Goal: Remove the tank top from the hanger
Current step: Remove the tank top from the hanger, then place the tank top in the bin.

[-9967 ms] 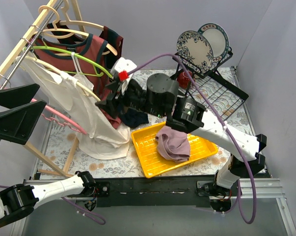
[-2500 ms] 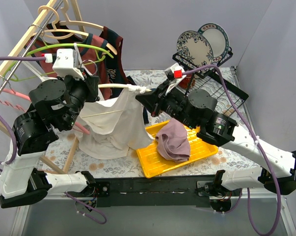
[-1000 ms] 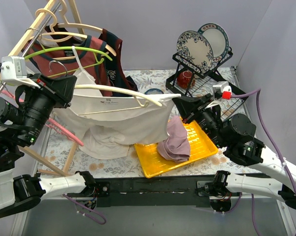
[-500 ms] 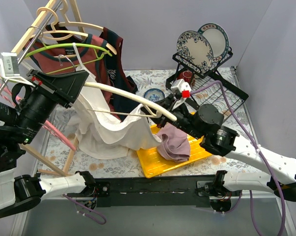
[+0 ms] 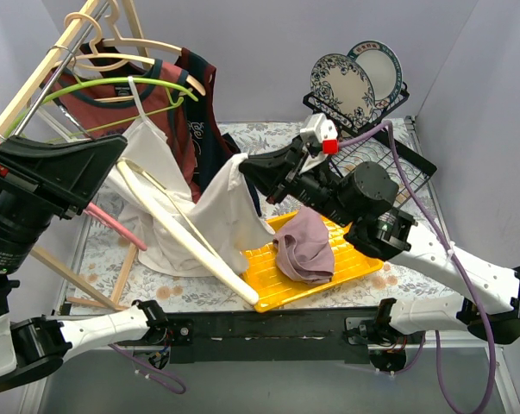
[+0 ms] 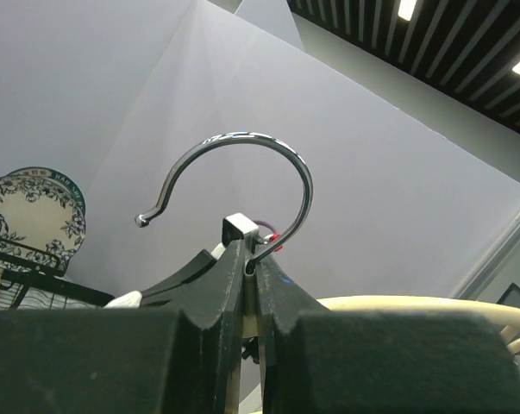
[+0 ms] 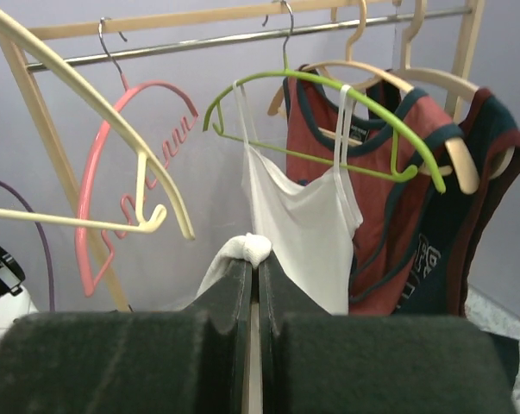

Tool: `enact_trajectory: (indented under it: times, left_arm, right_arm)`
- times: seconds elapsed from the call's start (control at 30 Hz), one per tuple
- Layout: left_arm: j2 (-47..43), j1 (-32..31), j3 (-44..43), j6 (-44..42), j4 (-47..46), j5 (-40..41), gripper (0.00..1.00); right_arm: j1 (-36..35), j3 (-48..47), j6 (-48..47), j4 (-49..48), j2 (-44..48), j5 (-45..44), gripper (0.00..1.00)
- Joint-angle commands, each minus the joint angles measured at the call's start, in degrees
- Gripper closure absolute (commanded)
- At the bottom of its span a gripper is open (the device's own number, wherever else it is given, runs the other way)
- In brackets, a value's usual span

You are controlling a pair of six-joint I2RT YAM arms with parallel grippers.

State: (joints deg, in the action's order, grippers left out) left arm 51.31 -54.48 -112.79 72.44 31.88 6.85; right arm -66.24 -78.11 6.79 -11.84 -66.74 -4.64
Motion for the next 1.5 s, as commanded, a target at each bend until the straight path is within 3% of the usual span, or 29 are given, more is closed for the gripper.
enact_trajectory:
  times: [0.0, 0.2, 0.83, 1.0, 1.17, 1.3, 1.47]
  left_arm:
    - [-1.6, 0.1, 0.6, 0.2, -1.6, -0.3, 1.0]
    - [-2.0, 0.1, -2.3, -1.9, 1.5, -0.1, 1.0]
    - [0.0, 0.1, -7.8, -7.9, 7.5, 2.1, 1.0]
    - [0.5, 0.1, -8.2, -8.7, 8.0, 2.4, 1.0]
    - [1.1, 0.0, -8.8, -9.3, 7.8, 2.4, 1.0]
    - [1.3, 0.0, -9.0, -10.0, 7.7, 2.6, 1.0]
    - [2.8, 0.1, -11.3, -11.5, 8.8, 3.0, 1.0]
  right_arm:
    - [0.1, -10.8, -6.2, -5.7, -1.0, 0.1, 0.99]
    - [0.1, -23.0, -12.5, -5.7, -3.1, -2.2, 0.99]
    - [0.0, -45.9, -30.3, -5.6, -9.1, -4.8, 0.99]
    - [0.0, -48.9, -37.4, -13.1, -11.7, -4.6, 0.99]
    - [0.1, -50.8, -53.9, -25.7, -15.5, -4.0, 0.99]
    - [0.1, -56.8, -65.0, -28.7, -21.1, 0.1, 0.99]
    - [1.4, -55.9, -68.8, -30.0, -20.1, 1.9, 0.99]
